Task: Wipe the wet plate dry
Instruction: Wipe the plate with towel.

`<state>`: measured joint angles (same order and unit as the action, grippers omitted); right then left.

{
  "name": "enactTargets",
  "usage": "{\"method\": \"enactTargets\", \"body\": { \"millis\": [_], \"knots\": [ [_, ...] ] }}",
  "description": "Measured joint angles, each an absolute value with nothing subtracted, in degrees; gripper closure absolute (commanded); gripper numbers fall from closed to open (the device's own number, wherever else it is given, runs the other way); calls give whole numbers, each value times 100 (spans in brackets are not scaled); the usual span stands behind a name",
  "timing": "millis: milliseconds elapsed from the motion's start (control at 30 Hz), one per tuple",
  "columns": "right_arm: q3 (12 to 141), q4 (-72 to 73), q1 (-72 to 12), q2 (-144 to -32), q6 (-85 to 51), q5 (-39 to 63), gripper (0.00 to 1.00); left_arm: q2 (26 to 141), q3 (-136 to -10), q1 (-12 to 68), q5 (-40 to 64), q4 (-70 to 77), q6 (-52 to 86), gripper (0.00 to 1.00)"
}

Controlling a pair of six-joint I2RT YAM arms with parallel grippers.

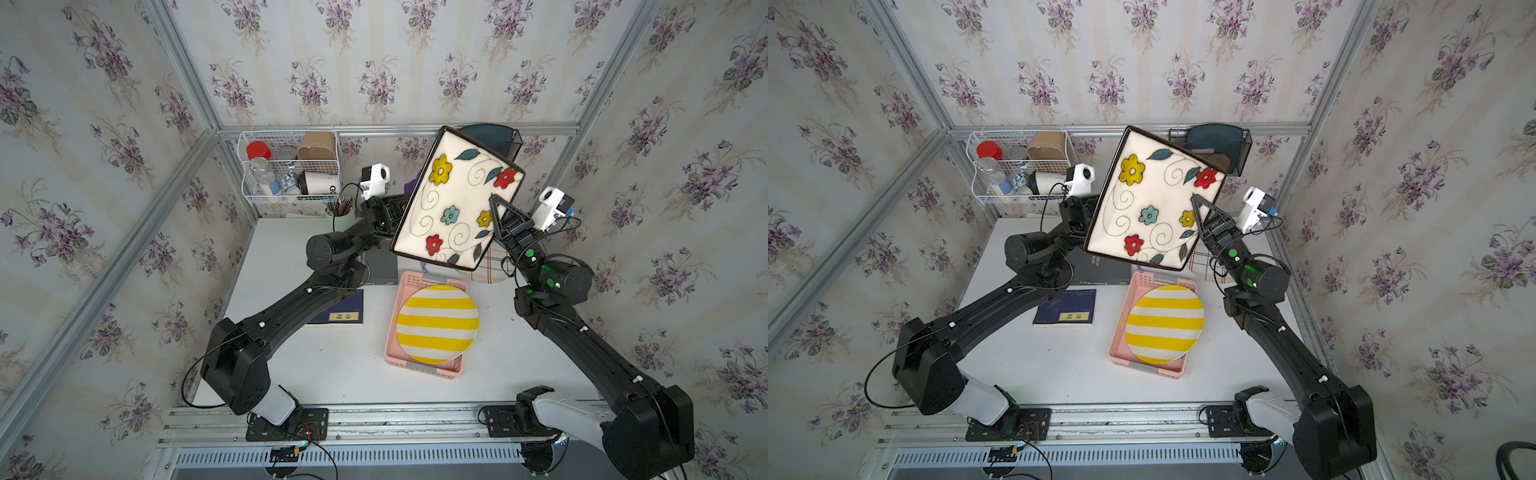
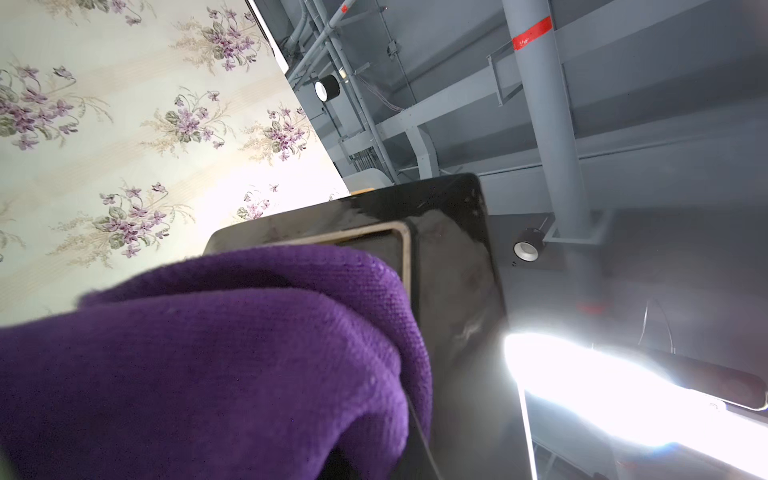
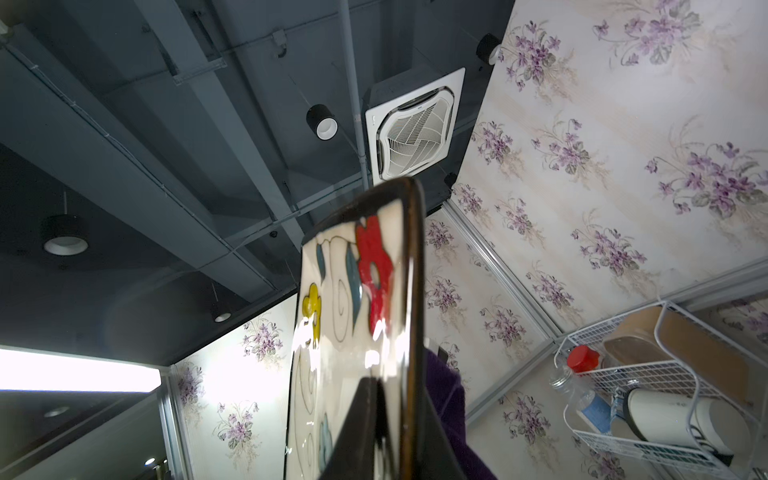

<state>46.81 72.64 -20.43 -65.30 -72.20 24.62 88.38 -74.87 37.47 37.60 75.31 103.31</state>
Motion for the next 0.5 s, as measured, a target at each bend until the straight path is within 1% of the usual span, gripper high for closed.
{"method": "enactTargets", "body": {
  "millis": [133,200,300,367,500],
  "knots": [
    [4456,7500,-2773,-6709,-7074,2261,100,8882,-7520,3791,3667,7548,10355,100],
    [4587,7791,-2834,-6890,-7026,2392,100,8954,-7553,3962,3575,7572,10342,100],
    [5000,7985,-2587,-7122,-7048,2648,100,8980,-7487,4167,3317,7596,10237,100],
    [5282,7981,-2276,-7207,-7094,2694,100,8829,-7183,4217,3356,7529,10084,100],
    [5441,7693,-1557,-7120,-7456,2661,100,8093,-6368,4143,3548,6733,9478,100]
  ]
}}
